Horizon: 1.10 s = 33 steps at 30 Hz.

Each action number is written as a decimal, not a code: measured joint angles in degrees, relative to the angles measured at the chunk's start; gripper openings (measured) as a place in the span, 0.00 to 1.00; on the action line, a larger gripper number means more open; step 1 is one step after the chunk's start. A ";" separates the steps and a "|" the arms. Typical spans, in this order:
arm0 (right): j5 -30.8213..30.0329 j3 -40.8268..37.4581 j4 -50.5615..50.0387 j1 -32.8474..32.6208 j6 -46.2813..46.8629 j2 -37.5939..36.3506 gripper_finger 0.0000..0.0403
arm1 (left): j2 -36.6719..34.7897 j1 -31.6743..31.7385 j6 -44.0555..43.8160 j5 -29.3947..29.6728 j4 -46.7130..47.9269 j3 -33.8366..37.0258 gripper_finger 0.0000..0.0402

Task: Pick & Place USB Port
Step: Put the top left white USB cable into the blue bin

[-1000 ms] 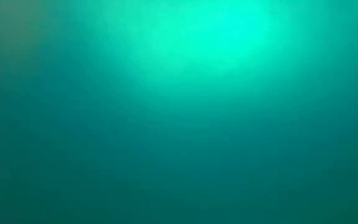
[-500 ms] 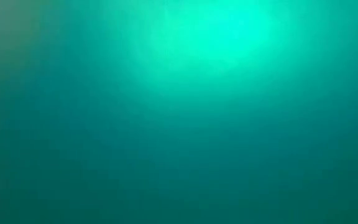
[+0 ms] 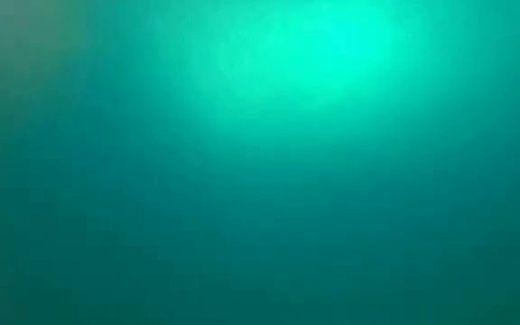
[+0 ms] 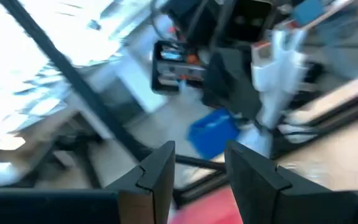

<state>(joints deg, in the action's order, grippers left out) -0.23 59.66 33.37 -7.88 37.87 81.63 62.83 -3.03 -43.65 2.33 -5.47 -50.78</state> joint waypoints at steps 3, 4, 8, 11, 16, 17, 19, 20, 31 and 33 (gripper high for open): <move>5.20 0.00 4.64 -0.43 2.76 4.06 0.33 | 3.08 -1.28 -0.66 1.24 -4.82 0.00 0.03; 6.32 0.00 5.52 -0.99 3.57 5.21 0.33 | 3.82 -1.38 -1.09 1.33 -5.54 0.00 0.03; 6.91 0.00 7.94 -3.58 4.67 7.95 0.33 | 5.60 -2.38 -1.89 1.39 -8.86 -0.01 0.03; 3.79 0.00 8.52 -4.51 4.98 8.84 0.33 | 6.20 -3.32 -2.24 1.34 -9.44 -0.02 0.03; 3.65 0.00 7.94 -4.92 4.99 8.18 0.33 | 5.33 -4.96 -3.48 1.10 -7.22 -0.02 0.03; 4.35 0.00 7.95 -5.05 5.01 7.90 0.33 | 4.55 -5.15 -3.59 0.99 -6.40 0.00 0.03; 4.90 0.00 8.19 -5.33 5.96 7.59 0.33 | 2.47 -5.79 -4.15 0.90 -5.38 -0.01 0.03; 4.99 0.00 8.45 -5.43 6.59 7.58 0.33 | 1.46 -6.11 -4.69 0.89 -5.14 -0.02 0.03; 7.77 0.02 6.56 -5.90 14.11 7.66 0.59 | -0.45 -18.69 -6.18 14.85 -5.04 -0.07 0.03; 6.98 0.02 6.76 -5.22 13.78 7.62 0.62 | 1.20 -19.34 -7.46 15.94 -5.55 -0.07 0.03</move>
<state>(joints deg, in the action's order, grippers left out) 6.74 59.68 40.13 -13.09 51.65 89.25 64.03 -22.37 -51.11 18.28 -11.03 -50.85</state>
